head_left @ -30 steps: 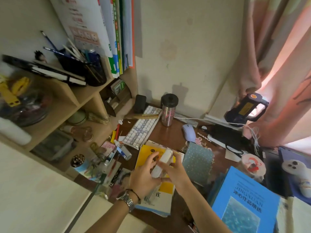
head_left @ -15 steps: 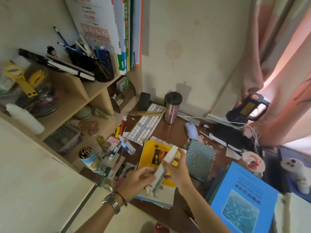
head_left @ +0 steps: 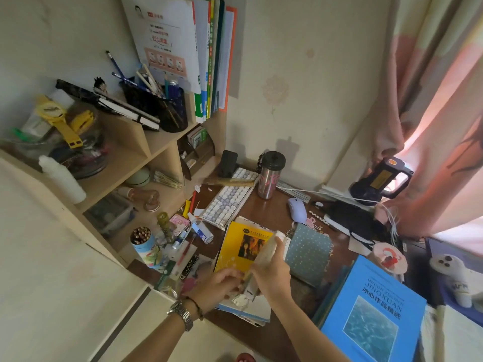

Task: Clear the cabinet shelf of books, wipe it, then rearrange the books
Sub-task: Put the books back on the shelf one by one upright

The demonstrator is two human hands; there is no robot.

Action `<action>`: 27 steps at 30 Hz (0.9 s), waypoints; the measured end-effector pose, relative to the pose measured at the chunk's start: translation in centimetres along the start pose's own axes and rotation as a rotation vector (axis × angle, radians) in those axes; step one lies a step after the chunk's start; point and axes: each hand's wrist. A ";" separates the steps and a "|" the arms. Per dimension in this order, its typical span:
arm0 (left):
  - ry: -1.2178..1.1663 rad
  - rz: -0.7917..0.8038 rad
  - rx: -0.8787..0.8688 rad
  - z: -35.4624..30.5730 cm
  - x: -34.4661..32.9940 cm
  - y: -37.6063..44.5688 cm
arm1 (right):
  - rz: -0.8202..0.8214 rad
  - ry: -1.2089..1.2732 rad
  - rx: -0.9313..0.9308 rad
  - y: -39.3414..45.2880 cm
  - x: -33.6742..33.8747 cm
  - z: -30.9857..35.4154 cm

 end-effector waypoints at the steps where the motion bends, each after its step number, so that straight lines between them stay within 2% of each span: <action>1: 0.016 0.013 0.007 0.2 0.0 0.1 | -0.007 0.012 -0.004 0.0 0.3 -0.2; 6: 0.054 0.002 -0.033 -0.5 0.4 0.1 | 0.048 0.134 -0.002 0.0 1.8 -0.9; 13: -0.330 -0.086 -0.029 -2.0 2.6 1.0 | 0.179 0.405 0.069 0.6 3.1 1.6; 19: -0.355 -0.227 -0.240 -7.4 5.2 0.9 | 0.196 0.505 0.211 1.7 4.9 6.4; 27: -0.289 -0.404 -0.603 -21.3 11.9 -0.8 | 0.156 0.683 0.473 1.6 9.5 18.8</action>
Point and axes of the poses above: each hand's wrist, its own y-axis towards the middle knuckle, its own x-axis out of the back of the hand, z = x × y, and after that the axes turned 12 degrees about -z, right-handed
